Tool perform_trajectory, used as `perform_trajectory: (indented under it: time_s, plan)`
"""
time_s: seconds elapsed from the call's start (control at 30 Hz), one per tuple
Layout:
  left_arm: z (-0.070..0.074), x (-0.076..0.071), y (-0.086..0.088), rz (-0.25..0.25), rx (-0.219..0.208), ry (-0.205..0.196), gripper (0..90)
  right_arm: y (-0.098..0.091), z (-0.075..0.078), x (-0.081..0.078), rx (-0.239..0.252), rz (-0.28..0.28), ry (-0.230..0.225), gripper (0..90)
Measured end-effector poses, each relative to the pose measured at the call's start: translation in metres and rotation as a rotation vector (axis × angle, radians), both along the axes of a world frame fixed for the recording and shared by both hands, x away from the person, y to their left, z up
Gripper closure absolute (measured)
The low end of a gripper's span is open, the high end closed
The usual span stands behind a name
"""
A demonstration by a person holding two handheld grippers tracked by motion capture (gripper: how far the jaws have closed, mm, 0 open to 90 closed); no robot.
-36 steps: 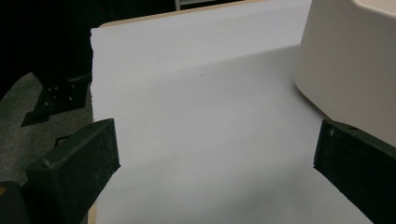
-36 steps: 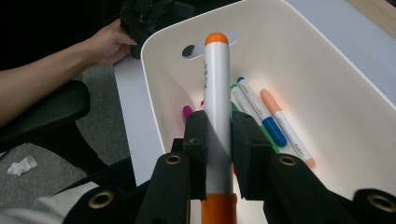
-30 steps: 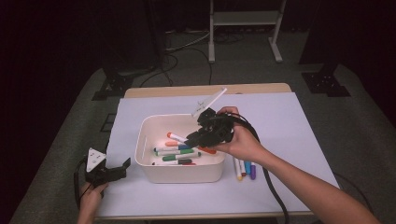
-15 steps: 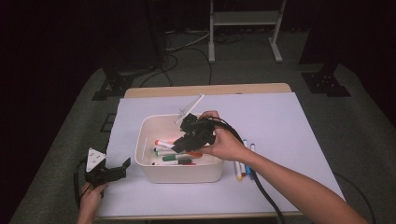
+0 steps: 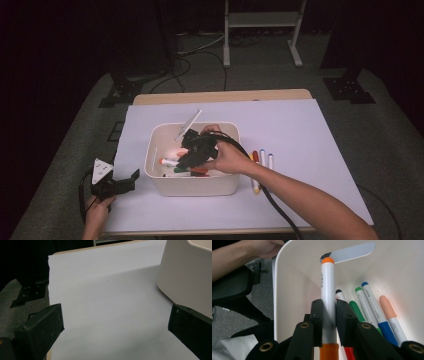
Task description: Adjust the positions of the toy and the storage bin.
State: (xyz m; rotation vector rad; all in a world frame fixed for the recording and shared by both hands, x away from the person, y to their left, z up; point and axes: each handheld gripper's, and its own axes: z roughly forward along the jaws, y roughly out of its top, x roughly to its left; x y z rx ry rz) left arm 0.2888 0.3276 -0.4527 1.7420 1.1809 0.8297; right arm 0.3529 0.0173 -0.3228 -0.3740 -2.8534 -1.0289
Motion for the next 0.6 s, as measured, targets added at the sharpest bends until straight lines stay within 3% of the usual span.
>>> perform_trajectory:
  time_s: [0.53,0.6]
  plan:
    - [0.000,0.000,0.001,0.002,-0.005,0.002,0.0,0.018,-0.018,0.001,-0.062,0.027,0.008,75.5]
    - [0.000,0.000,0.000,0.001,-0.004,0.000,0.0,0.020,-0.020,0.000,-0.087,0.029,0.002,74.0]
